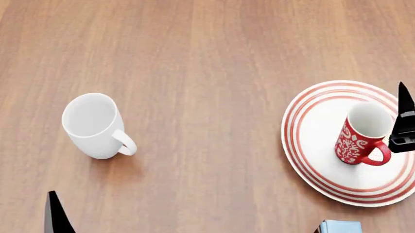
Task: Pick up the red mug and put it on the plate
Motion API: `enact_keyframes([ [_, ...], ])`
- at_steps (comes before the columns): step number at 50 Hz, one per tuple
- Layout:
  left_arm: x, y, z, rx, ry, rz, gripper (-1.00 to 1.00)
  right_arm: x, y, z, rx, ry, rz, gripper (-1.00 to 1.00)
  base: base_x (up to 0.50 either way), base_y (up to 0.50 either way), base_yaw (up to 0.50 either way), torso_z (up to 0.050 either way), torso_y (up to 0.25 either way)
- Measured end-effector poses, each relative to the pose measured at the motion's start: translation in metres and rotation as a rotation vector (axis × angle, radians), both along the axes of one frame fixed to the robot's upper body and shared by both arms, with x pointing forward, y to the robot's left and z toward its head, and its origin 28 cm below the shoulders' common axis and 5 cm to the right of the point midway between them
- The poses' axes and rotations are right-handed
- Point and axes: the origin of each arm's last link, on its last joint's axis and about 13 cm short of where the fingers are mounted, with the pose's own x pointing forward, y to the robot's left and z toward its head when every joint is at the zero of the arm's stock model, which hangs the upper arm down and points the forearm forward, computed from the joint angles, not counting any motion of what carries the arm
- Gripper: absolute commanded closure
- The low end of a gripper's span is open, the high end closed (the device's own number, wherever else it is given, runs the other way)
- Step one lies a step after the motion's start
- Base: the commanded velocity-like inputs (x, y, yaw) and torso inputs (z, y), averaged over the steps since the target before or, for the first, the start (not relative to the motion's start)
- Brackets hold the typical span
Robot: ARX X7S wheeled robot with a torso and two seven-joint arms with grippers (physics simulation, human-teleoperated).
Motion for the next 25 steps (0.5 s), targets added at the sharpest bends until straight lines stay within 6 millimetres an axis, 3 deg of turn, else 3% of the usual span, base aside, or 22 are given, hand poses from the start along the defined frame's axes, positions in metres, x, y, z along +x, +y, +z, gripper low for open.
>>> enact_keyframes([
  [25, 0.0, 0.0, 0.001, -0.001, -0.004, 0.0, -1.0, -0.016, 0.018, 0.034, -0.045, -0.104, 0.057, -1.0, 0.0, 0.0, 0.0, 0.0, 0.0],
])
